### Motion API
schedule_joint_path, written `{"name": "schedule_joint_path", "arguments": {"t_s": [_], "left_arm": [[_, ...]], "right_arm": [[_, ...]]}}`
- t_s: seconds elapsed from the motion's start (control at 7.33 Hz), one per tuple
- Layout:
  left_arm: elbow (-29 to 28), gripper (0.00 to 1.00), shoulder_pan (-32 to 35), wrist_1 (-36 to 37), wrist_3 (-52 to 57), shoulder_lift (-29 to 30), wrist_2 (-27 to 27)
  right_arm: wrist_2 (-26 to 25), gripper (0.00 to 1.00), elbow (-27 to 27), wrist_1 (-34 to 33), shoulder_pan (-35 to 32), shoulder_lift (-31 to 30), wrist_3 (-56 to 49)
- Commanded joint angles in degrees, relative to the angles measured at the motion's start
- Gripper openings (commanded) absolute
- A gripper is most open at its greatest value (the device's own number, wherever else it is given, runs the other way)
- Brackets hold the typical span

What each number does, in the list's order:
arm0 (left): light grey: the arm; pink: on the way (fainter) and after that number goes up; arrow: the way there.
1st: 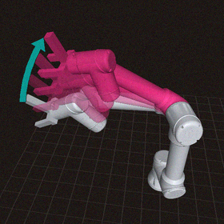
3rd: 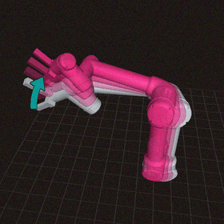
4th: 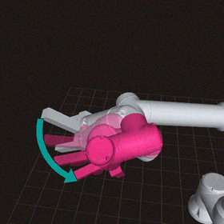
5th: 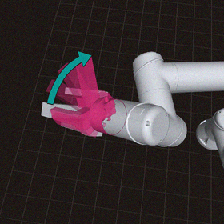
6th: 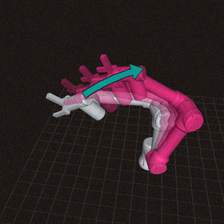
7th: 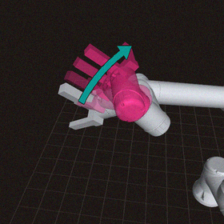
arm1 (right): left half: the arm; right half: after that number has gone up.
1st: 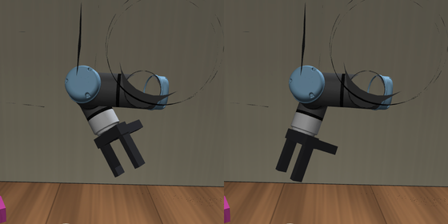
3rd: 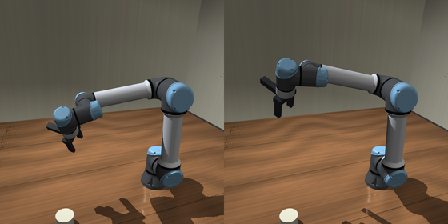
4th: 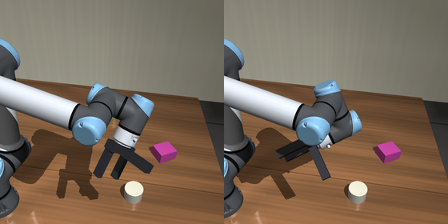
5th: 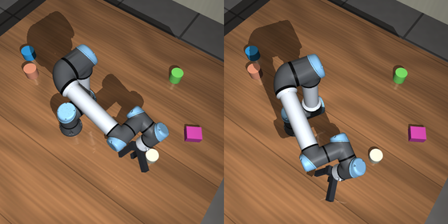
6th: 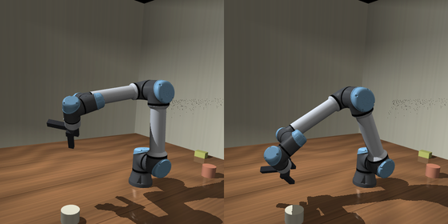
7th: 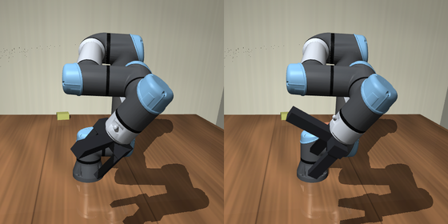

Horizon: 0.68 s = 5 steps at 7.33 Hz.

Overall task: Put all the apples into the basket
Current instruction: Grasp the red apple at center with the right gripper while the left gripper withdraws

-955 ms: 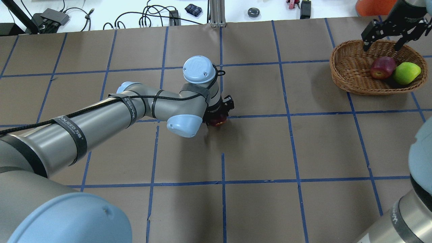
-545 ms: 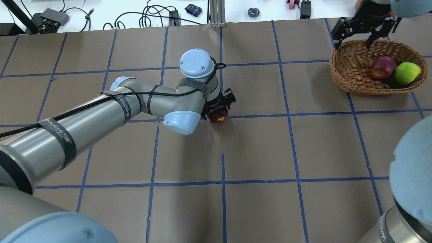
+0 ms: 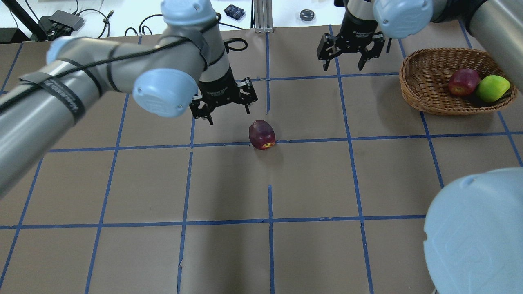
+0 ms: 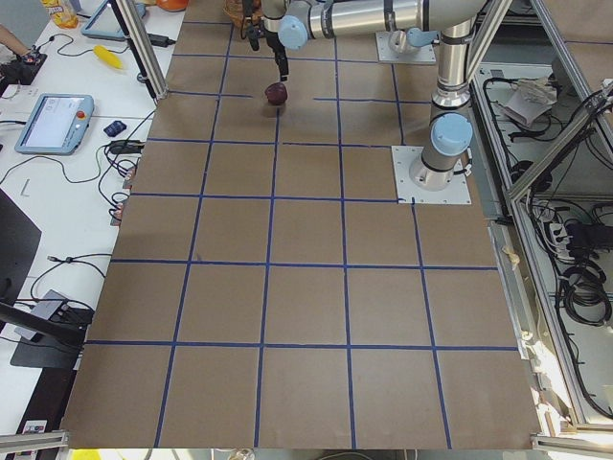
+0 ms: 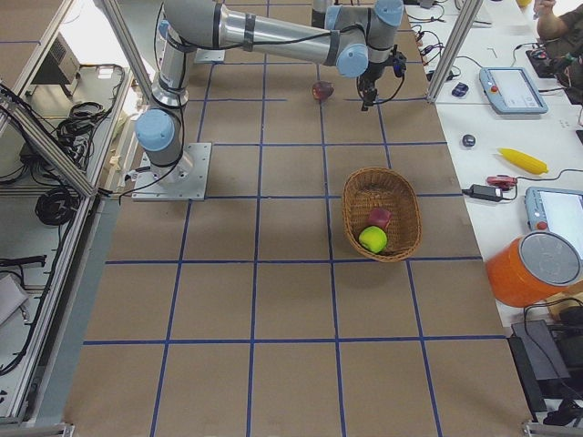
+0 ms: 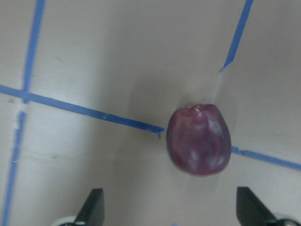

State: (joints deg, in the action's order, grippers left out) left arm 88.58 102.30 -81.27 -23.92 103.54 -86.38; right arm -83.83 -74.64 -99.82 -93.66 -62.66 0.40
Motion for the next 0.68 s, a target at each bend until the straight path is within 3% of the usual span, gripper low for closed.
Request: {"name": "schedule_joint_path", "arguments": {"t_s": [0.0,0.27,0.55], "left_arm": [[-5.9,1.00,-5.2,-16.5,12.9,-7.4,-0.5],[-5.6,1.00,-10.2,-17.9,19.6,-11.2,-0.5],[-4.4,1.00,-10.6,-17.1,19.8,-12.5,-0.2]], "right_arm": [[3.0,1.00,-0.1,-3.3,-7.6,3.1,1.8],[3.0,1.00,-0.1,-7.6,-14.5,6.6,6.3],[3.0,1.00,-2.2,-7.9,-15.9,7.4,6.3]]}}
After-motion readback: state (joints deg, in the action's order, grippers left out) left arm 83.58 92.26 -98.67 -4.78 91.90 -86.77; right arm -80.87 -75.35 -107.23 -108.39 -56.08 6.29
